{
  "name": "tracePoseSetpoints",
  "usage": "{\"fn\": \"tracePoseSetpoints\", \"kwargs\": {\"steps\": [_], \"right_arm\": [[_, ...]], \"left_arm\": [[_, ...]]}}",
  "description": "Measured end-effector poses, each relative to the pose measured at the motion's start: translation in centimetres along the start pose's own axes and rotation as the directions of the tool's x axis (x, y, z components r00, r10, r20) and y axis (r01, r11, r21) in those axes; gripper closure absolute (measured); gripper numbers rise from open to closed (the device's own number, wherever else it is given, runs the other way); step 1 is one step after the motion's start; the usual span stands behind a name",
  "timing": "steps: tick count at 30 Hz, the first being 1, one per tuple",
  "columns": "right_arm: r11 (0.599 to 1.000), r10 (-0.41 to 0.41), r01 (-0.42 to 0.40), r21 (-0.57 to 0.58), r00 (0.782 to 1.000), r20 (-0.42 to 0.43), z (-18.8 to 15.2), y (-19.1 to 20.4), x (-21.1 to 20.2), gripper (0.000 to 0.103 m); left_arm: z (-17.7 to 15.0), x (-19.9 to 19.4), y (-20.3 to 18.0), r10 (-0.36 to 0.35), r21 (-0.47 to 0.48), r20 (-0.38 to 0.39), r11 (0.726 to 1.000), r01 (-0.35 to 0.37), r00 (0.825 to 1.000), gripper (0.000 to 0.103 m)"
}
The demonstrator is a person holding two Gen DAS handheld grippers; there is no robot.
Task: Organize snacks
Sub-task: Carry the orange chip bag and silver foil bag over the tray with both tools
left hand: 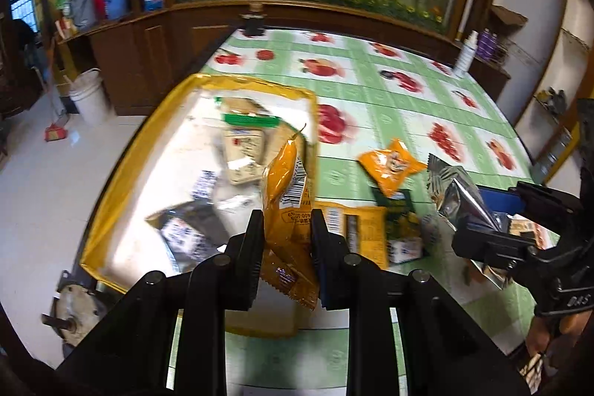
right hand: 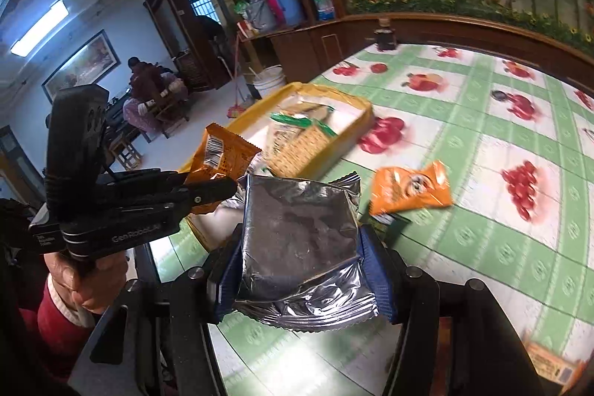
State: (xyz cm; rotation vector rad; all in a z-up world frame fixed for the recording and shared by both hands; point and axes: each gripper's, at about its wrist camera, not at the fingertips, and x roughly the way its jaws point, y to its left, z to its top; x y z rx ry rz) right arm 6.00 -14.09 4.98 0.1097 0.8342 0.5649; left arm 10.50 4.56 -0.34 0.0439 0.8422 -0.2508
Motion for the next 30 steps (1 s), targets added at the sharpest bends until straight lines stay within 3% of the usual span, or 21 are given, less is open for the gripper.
{"fn": "tracePoseSetpoints", "kwargs": {"steps": [2,13,30], "right_arm": [[1.000,0.012,-0.012,-0.006,1.000,-0.006,0.8,0.8,1.0,0.043],[0.999,0.051,-0.051,-0.010,0.998,-0.034,3.8,3.1,5.9,0.043],[1.000,0.019,-0.020,-0.016,0.995,-0.097,6.2,3.5,12.6,0.043]], "left_arm": [[0.1,0.1,0.8,0.033,-0.011,0.009,0.999,-0.033,0.999,0.082],[0.2,0.9,3.2,0.019,-0.031,-0.003,0.999,-0.019,1.000,0.082],[0.9,3.0,5.7,0.071,-0.053,-0.026,0.996,-0.072,0.997,0.082]]}}
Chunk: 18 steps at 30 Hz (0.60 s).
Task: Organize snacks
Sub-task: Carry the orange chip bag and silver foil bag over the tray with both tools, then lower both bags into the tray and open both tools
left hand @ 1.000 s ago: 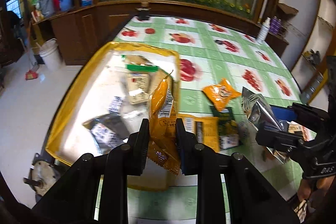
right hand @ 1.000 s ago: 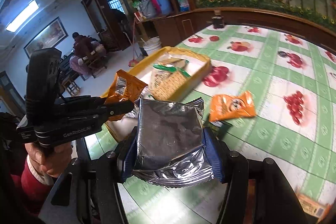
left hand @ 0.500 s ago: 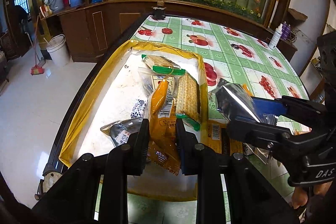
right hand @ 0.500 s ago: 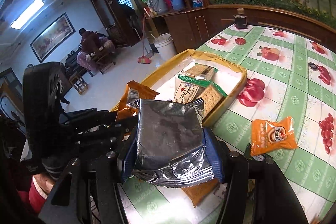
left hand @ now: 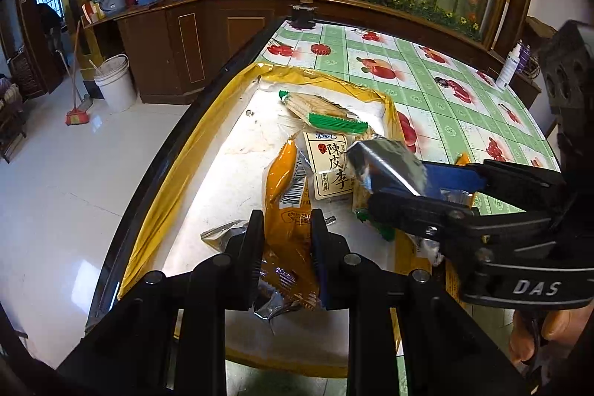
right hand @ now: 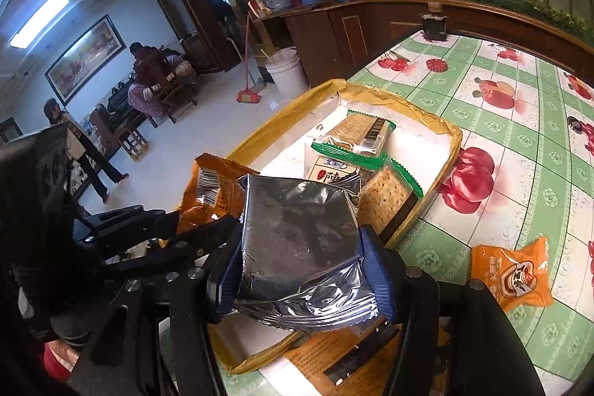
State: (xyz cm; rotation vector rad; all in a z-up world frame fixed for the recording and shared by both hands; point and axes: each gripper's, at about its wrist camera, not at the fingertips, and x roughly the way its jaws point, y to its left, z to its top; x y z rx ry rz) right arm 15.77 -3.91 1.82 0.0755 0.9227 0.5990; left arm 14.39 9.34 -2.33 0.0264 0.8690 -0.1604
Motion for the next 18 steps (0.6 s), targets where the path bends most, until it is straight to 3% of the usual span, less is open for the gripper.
{"fn": "tracePoseSetpoints", "kwargs": {"steps": [7,18], "right_arm": [[0.999,-0.034,0.035,0.008,0.999,-0.025,0.7,-1.1,2.3,0.043],[0.995,-0.096,0.096,0.004,0.995,0.002,3.0,-2.7,3.8,0.043]], "left_arm": [[0.2,0.9,0.2,0.022,0.008,-0.012,1.000,-0.022,1.000,0.082],[0.1,1.3,0.3,0.041,0.013,-0.019,0.999,-0.041,0.999,0.082]]}}
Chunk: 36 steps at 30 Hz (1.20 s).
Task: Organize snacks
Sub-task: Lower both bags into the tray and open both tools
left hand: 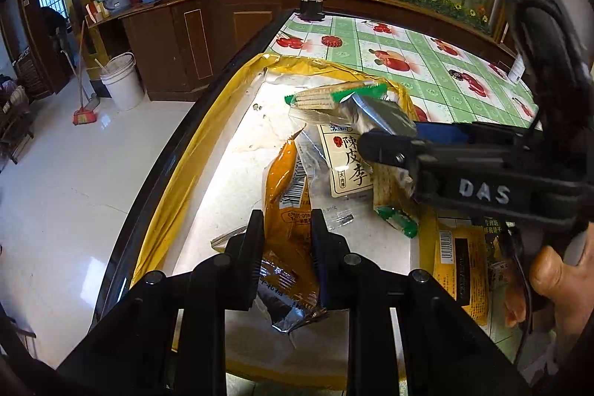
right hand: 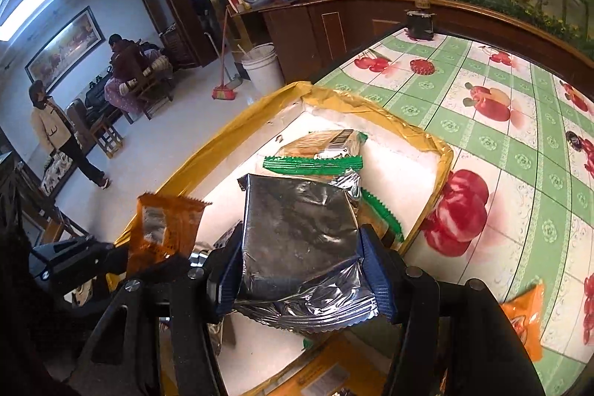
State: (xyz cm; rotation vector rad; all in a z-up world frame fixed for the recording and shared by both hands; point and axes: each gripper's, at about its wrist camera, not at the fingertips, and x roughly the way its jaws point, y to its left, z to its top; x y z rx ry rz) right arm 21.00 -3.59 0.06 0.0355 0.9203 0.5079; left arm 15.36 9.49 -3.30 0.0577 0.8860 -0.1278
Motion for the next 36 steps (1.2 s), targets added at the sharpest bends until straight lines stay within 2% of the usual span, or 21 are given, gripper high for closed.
{"fn": "tracePoseSetpoints", "kwargs": {"steps": [6,10,21,26,28,30,36], "right_arm": [[0.999,-0.013,0.014,0.037,1.000,-0.006,0.6,-1.2,1.0,0.044],[1.000,0.011,-0.011,0.018,1.000,-0.010,0.0,-0.2,0.2,0.044],[1.000,-0.018,0.018,0.000,1.000,-0.020,-0.9,0.6,-0.2,0.042],[0.999,-0.033,0.032,-0.010,0.999,-0.006,-0.9,1.0,-1.0,0.041],[0.999,-0.031,0.031,-0.010,1.000,0.003,-0.8,1.0,-1.5,0.041],[1.000,-0.029,0.030,-0.006,0.999,0.012,-0.8,1.0,-2.0,0.040],[1.000,-0.016,0.016,0.004,0.999,0.034,-1.1,0.9,-3.3,0.039]], "left_arm": [[0.0,-0.4,-0.6,0.024,0.019,0.010,1.000,-0.024,1.000,0.082],[0.0,-0.3,-0.6,0.038,0.014,0.013,0.999,-0.038,0.999,0.082],[-0.4,-0.7,-1.1,0.067,0.046,0.024,0.997,-0.068,0.997,0.081],[-0.5,-1.3,-1.2,0.067,0.047,0.036,0.997,-0.069,0.997,0.079],[-0.4,-1.5,-1.2,0.064,0.044,0.036,0.997,-0.066,0.997,0.070],[-0.4,-1.8,-1.3,0.060,0.043,0.045,0.997,-0.062,0.997,0.066],[-0.5,-2.3,-1.9,0.062,0.055,0.059,0.996,-0.065,0.996,0.066]]}}
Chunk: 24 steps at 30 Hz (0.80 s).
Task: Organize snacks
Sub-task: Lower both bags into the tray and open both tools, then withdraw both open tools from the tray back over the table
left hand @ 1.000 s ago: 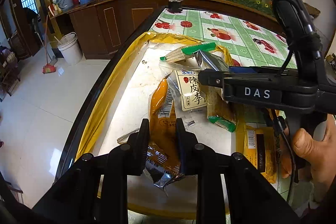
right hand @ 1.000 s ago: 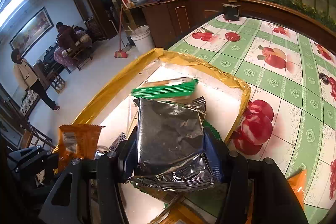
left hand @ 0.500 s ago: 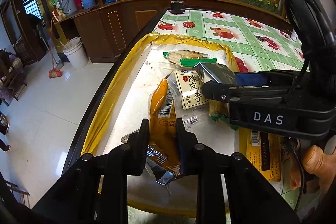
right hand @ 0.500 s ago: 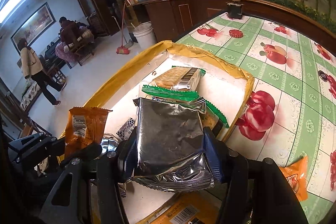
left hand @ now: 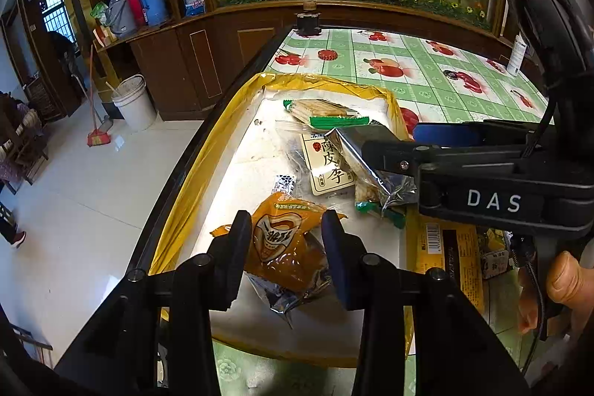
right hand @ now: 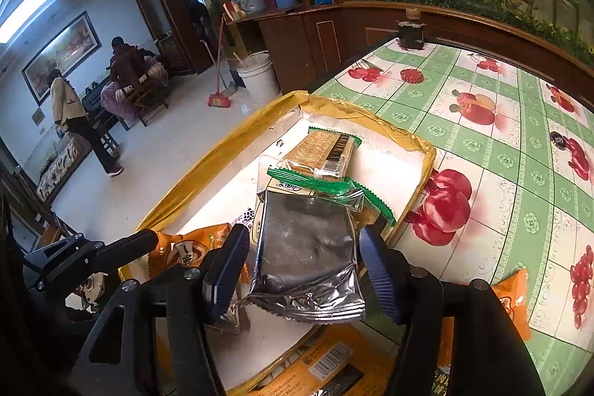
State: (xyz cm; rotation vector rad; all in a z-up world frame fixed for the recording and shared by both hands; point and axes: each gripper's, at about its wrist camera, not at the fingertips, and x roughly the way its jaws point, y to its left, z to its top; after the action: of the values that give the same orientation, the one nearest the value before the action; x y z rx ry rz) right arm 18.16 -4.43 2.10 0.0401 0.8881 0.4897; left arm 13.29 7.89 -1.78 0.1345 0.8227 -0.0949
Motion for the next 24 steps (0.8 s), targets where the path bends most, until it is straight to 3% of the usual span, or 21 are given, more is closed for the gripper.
{"fn": "tracePoseSetpoints", "kwargs": {"steps": [9,13,24], "right_arm": [[1.000,-0.008,0.007,0.021,1.000,0.021,-0.6,-0.6,-2.2,0.039],[0.999,-0.023,0.021,0.040,0.999,0.042,-1.2,-1.4,-3.5,0.035],[0.991,-0.094,0.084,0.103,0.991,0.099,-4.5,-5.2,-9.6,0.025]], "left_arm": [[-0.1,-0.8,-0.9,-0.017,0.006,0.009,1.000,0.017,1.000,0.066],[-0.1,-1.6,-1.4,-0.026,0.004,0.027,1.000,0.026,0.999,0.053],[-0.1,-3.5,-4.4,-0.060,0.049,0.056,0.997,0.058,0.997,0.043]]}}
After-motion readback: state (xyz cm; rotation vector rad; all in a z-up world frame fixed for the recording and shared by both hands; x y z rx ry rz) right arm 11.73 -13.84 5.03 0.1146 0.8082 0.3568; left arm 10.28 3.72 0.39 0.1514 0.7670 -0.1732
